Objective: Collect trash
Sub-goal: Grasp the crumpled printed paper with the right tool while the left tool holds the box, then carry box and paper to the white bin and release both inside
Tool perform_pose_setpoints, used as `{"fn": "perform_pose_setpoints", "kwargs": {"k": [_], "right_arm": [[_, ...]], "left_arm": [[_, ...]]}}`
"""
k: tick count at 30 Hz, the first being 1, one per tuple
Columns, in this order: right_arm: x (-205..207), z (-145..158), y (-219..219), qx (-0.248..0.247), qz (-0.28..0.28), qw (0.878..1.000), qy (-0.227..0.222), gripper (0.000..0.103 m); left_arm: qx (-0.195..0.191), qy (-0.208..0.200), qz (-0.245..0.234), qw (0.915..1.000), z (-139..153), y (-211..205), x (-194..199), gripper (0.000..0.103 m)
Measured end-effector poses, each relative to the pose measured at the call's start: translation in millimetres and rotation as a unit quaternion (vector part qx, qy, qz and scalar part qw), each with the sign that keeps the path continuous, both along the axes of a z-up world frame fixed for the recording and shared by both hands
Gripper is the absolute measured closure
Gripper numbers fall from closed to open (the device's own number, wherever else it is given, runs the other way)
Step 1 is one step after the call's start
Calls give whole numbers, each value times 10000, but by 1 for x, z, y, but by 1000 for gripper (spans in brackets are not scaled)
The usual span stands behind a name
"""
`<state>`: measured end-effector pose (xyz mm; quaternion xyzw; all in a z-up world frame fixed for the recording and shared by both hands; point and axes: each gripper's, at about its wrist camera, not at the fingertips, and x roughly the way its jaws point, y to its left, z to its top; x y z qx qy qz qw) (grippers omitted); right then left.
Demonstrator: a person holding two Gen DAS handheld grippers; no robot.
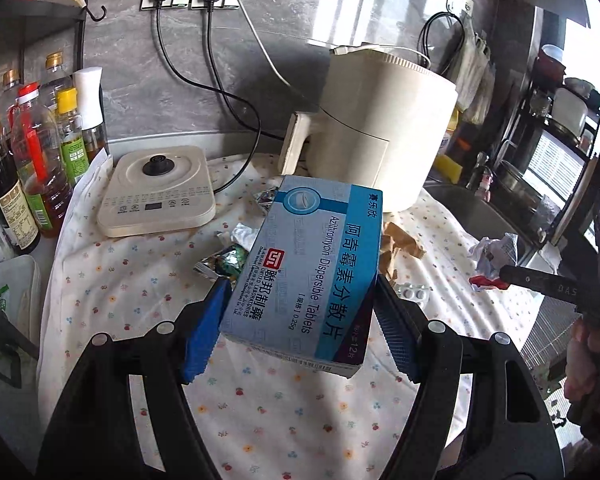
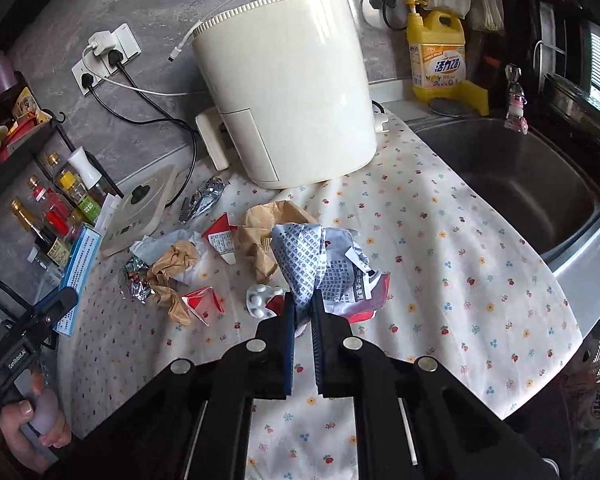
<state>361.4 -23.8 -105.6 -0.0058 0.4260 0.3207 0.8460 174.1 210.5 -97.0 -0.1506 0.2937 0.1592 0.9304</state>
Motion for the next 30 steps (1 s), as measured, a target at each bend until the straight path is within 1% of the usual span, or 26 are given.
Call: {"fn": "perform_pose_setpoints", "kwargs": {"k": [7,13,18,25,30], "right_arm": [[-12,8,-88,34,-657,9978,-30,94],[-29,2,-167,44,-1332,9911,70,94],[-48,-10,-230,46,-1890,9817,219,94],[-76,-35,-312,61,-2623,9636,521,94],[-96,-54,-359,21,-3025,9502,751,94]], "left_arm": [[-6,24,-644,9979,3,-60,25,31],[4,65,-1296,9915,4,-121,47,31],[26,168,-1844,9827,1,-174,61,31],[79,342,-2568,9658,-8,-250,74,31],[7,558,-2890,9557,-21,-292,79,31]]}}
